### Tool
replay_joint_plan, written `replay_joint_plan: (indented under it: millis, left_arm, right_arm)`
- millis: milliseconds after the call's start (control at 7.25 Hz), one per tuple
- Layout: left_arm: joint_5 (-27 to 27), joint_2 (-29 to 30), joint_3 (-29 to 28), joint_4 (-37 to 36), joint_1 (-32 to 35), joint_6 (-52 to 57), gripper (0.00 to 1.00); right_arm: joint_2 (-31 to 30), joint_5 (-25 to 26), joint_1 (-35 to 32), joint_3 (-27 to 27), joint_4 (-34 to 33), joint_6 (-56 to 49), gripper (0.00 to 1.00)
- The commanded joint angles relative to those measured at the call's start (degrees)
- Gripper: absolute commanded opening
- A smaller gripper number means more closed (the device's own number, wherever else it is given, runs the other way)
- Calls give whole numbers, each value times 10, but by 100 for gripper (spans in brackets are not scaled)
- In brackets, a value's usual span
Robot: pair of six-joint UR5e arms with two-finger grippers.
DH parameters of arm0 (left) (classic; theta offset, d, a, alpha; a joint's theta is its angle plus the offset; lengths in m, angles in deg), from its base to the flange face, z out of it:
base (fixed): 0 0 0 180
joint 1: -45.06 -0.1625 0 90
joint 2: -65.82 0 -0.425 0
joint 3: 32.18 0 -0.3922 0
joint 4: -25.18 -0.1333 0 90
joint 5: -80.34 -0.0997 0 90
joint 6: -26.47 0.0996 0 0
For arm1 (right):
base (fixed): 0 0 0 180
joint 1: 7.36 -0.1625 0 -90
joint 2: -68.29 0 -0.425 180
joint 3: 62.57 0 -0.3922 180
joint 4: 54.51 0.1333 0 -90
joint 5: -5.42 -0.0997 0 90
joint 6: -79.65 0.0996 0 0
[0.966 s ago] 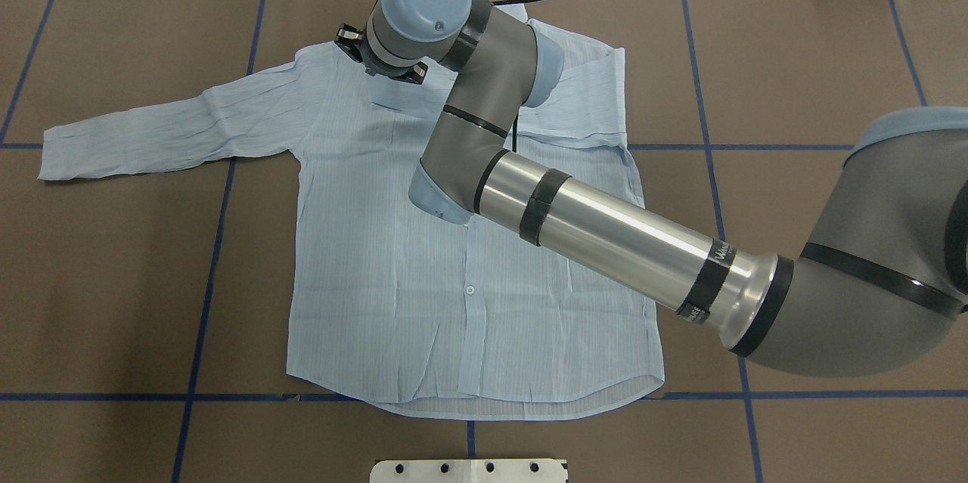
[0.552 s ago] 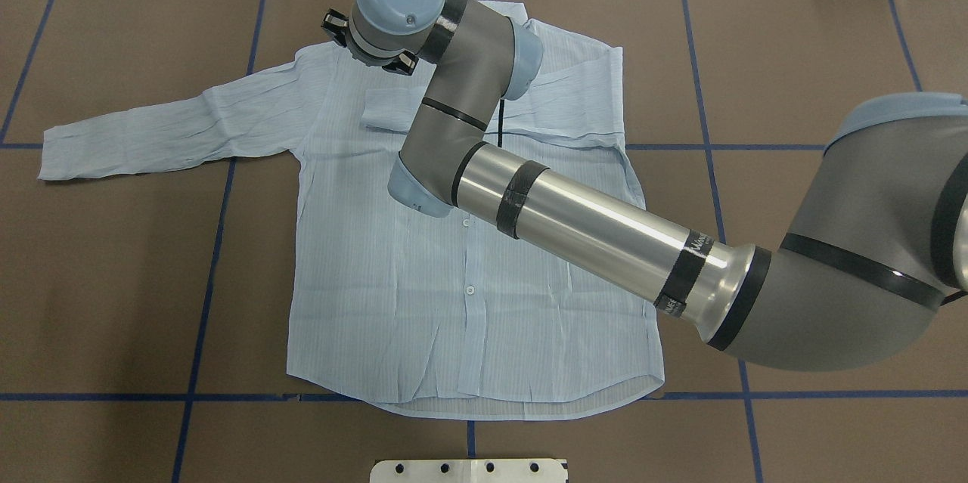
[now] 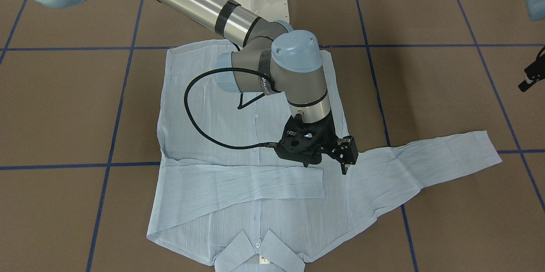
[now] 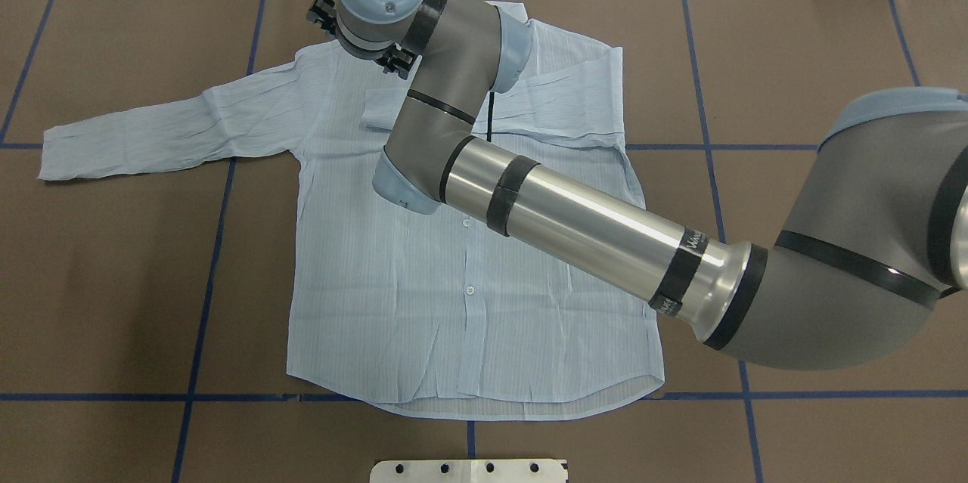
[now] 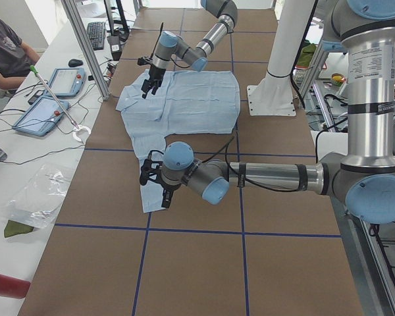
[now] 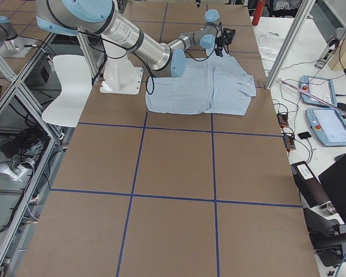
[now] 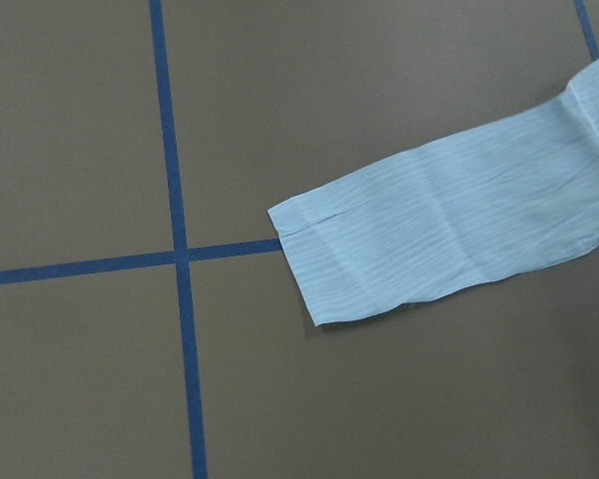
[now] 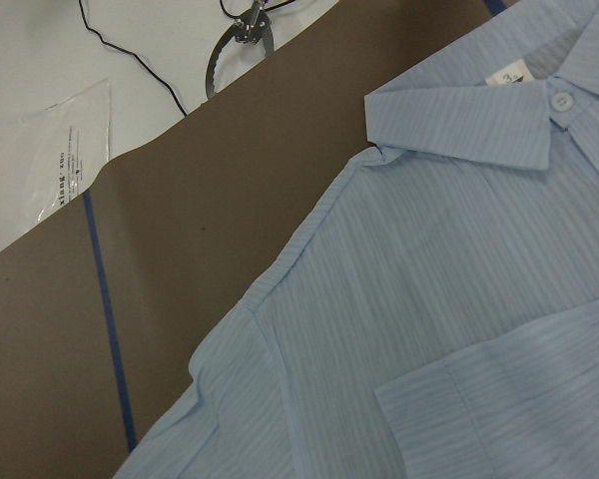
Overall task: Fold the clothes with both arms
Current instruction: 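Release the sleeve on the shirt and lift the right gripper away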
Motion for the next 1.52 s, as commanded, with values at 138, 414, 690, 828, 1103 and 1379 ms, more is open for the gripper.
replay_joint_plan:
  millis: [138, 414, 690, 828, 1103, 1379]
  left_arm:
    - [-14, 96, -180, 148, -49, -82, 99]
    - [-70, 117, -230, 199, -86, -123, 89]
    - [-78, 137, -265, 206, -105, -139, 67]
    - [-101, 138, -268, 205, -108, -139, 62]
    - [-108, 149, -285, 205, -117, -139, 62]
    - [-136, 156, -301, 204, -121, -139, 62]
  right_arm:
    - [-178, -60, -26, -215, -91, -7, 98]
    - [-324, -127, -83, -343, -99, -80, 98]
    - [-407, -163, -123, -411, -101, -159, 98]
    - [-417, -164, -132, -419, -112, -160, 98]
    - [-451, -163, -138, -446, -113, -161, 99]
    - [-452, -162, -137, -447, -113, -161, 99]
